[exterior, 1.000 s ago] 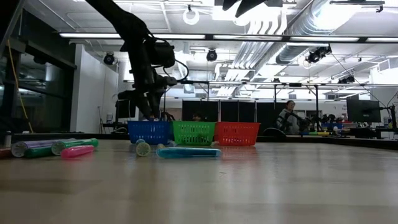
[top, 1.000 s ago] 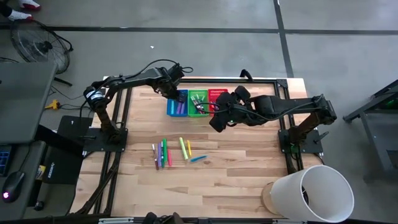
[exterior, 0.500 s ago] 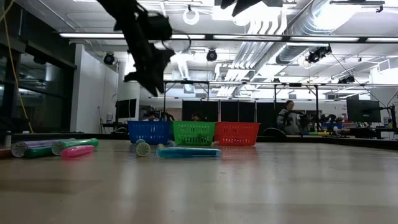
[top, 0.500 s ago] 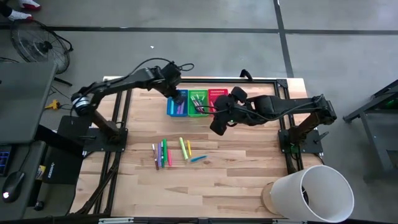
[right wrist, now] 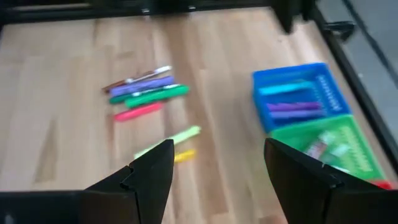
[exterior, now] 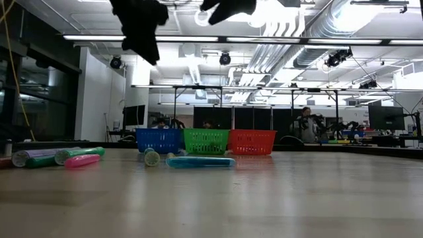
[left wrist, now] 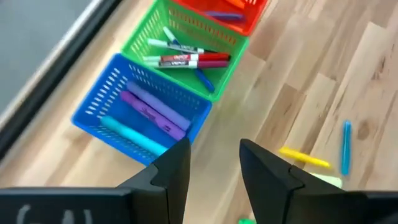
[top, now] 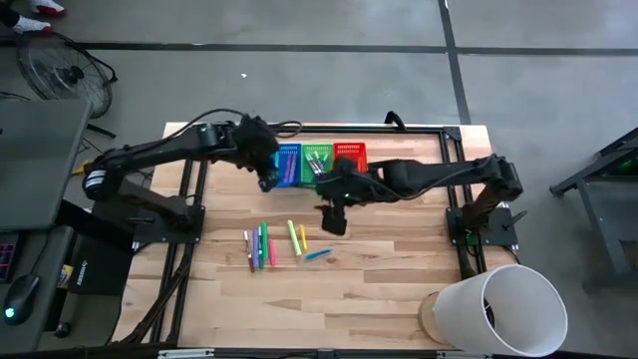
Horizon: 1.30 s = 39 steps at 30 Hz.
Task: Pick & Place Markers
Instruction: Put the blue highlighter into the red bin
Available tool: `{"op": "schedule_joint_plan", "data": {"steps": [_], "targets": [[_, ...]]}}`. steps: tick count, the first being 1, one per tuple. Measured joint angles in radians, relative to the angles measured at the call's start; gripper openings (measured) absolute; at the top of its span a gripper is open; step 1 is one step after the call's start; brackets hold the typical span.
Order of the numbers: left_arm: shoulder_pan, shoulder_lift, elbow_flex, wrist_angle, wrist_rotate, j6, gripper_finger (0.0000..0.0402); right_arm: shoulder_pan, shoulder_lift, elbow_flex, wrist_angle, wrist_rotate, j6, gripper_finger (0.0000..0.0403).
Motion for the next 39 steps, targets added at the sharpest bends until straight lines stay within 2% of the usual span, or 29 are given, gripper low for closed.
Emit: {"op": "schedule_joint_plan", "data": {"steps": [4,10,19,25,33,39], "targets": [[-0.031,-0.071,0.0,-0.034,-0.065,0.003,0.0136,0.0,0.042,0.0,0.03,-0.064,-0.004,0.0237],[-0.048,-0.162,0.001,-0.055,-0.07,0.006,0.0136,0.013,0.077,0.001,0.071,-0.092,-0.024,0.0237],[-0.082,-0.269,-0.013,-0.092,-0.095,0.009,0.0136,0.042,0.095,0.004,0.163,-0.031,-0.021,0.0236],[-0.119,-0.393,-0.173,-0.014,-0.078,-0.016,0.0136,0.041,0.2,0.004,0.131,-0.105,-0.047,0.0236],[-0.131,-0.574,-0.422,0.128,0.0,-0.169,0.0136,0.049,0.344,0.001,0.024,-0.23,-0.171,0.0236],[-0.13,-0.711,-0.531,0.129,0.012,-0.251,0.0136,0.076,0.404,0.002,0.011,-0.25,-0.284,0.0236]]}}
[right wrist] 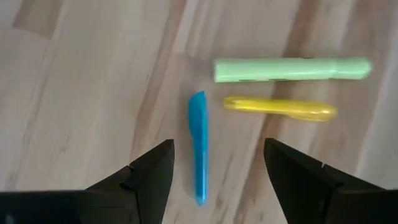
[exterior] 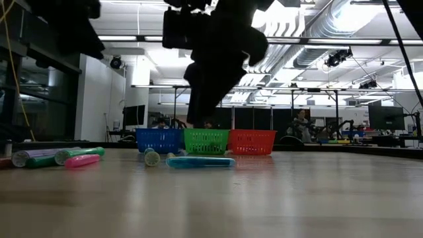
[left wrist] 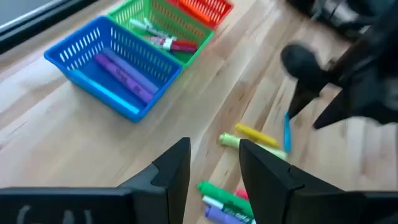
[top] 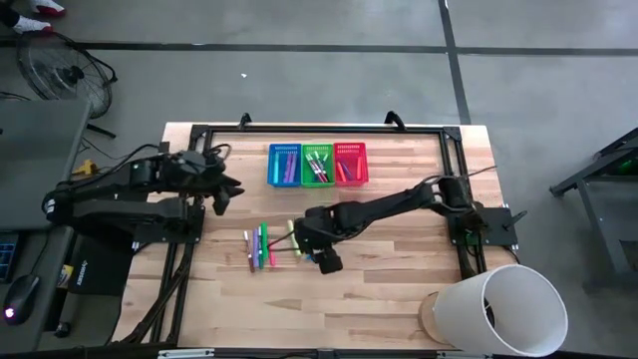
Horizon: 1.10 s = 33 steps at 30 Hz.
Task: Pick & Place Markers
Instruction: Put the blue highlighter into the red bin
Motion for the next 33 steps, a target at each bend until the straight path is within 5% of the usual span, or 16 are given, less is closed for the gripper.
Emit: {"op": "schedule_joint_plan", "data": {"steps": [13,33], "targets": [[0.0,-0.233,-0.082,-0.007,-0.003,-0.089,0.0136,0.031,0.099,0.0,-0.04,0.012,-0.019,0.0236],[0.0,-0.262,-0.087,-0.054,-0.013,-0.098,0.0136,0.022,0.124,-0.012,-0.121,0.01,0.048,0.0229]]}}
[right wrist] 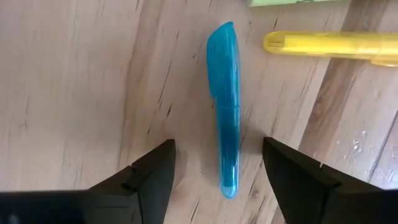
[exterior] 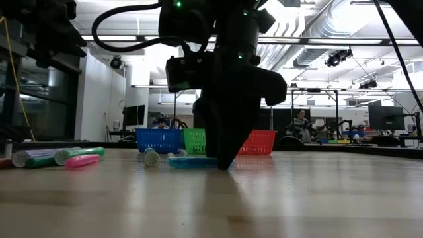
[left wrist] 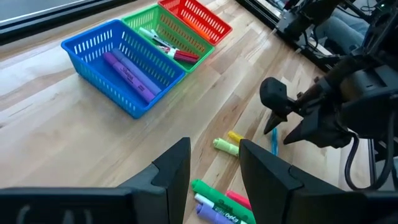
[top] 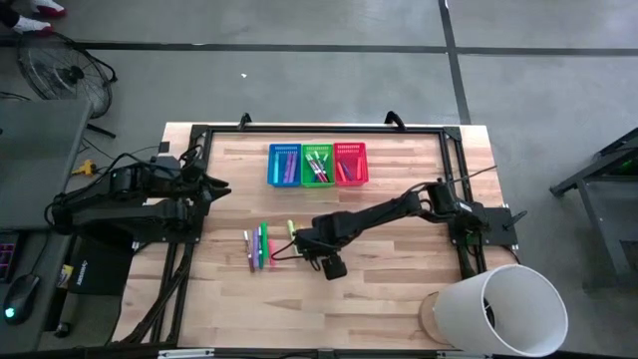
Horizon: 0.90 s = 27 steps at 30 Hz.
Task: Pick & Place Markers
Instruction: Put the blue highlighter into the red bin
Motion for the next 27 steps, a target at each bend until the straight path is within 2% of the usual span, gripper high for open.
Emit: {"op": "schedule_joint_plan", "data": {"steps": [9,18,23,27], "targets": [[0.0,0.0,0.0,0.0,-0.004,0.0,0.0136,0.022,0.023,-0.001,-0.001,0.016,0.0,0.0145],[0.0,0.0,0.0,-0.002,-0.009,0.001,0.0136,0.029,0.023,-0.002,-0.005,0.019,0.067,0.002],[0.0,0.0,0.0,-0.003,-0.009,0.002,0.0136,0.03,0.023,-0.002,-0.006,0.036,0.181,0.0019],[0.0,0.0,0.0,-0.003,-0.011,0.002,0.0136,0.033,0.023,-0.003,0.002,0.039,0.203,0.0019]]}}
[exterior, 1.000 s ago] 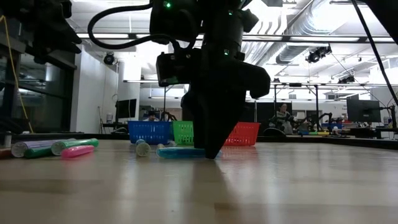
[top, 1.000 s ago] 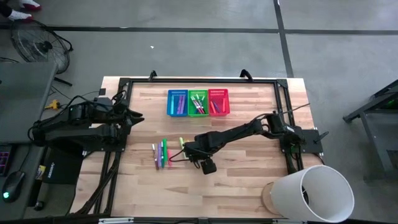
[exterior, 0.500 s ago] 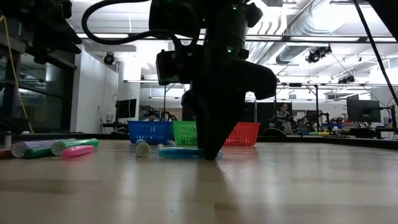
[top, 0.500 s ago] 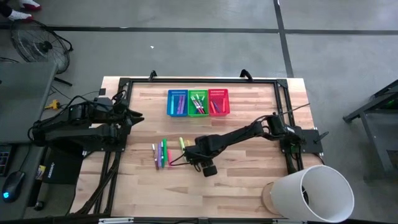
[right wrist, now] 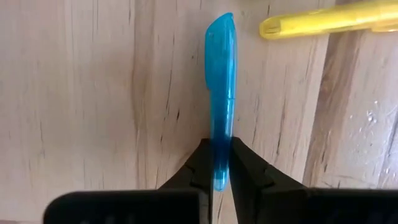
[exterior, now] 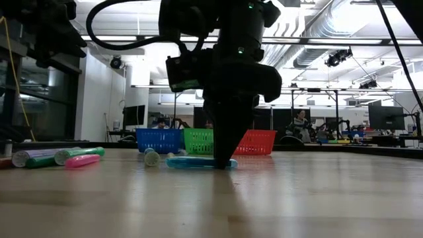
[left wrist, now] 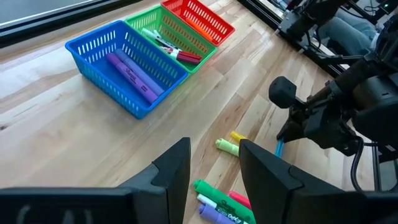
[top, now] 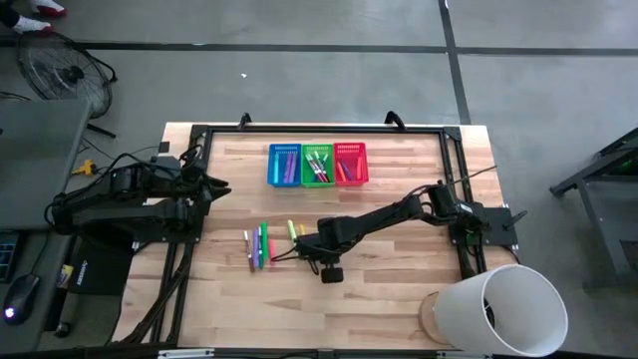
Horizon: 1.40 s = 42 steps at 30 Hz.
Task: Pick & Place Markers
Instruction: Put the blue highlighter into the red bin
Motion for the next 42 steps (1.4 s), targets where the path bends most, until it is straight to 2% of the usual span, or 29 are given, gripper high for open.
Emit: {"op": "schedule_joint_plan", "data": {"steps": [15,26,31,38,42], "targets": [[0.0,0.0,0.0,0.0,0.0,-0.004,0.0136,0.001,-0.005,0.002,0.019,0.001,0.028,0.0019],[0.0,0.0,0.0,0.0,-0.005,-0.004,0.0136,-0.004,-0.071,-0.005,-0.023,0.113,0.074,0.0019],[0.0,0.0,0.0,0.0,-0.007,-0.004,0.0136,-0.013,-0.099,-0.002,-0.048,0.134,0.137,0.0019],[0.0,0.0,0.0,0.0,-0.008,-0.004,0.0136,-0.042,-0.126,0.0,-0.084,0.101,0.343,0.0019],[0.0,0.0,0.0,-0.001,-0.009,-0.004,0.0136,-0.072,-0.13,0.0,-0.109,0.042,0.476,0.0019]]}}
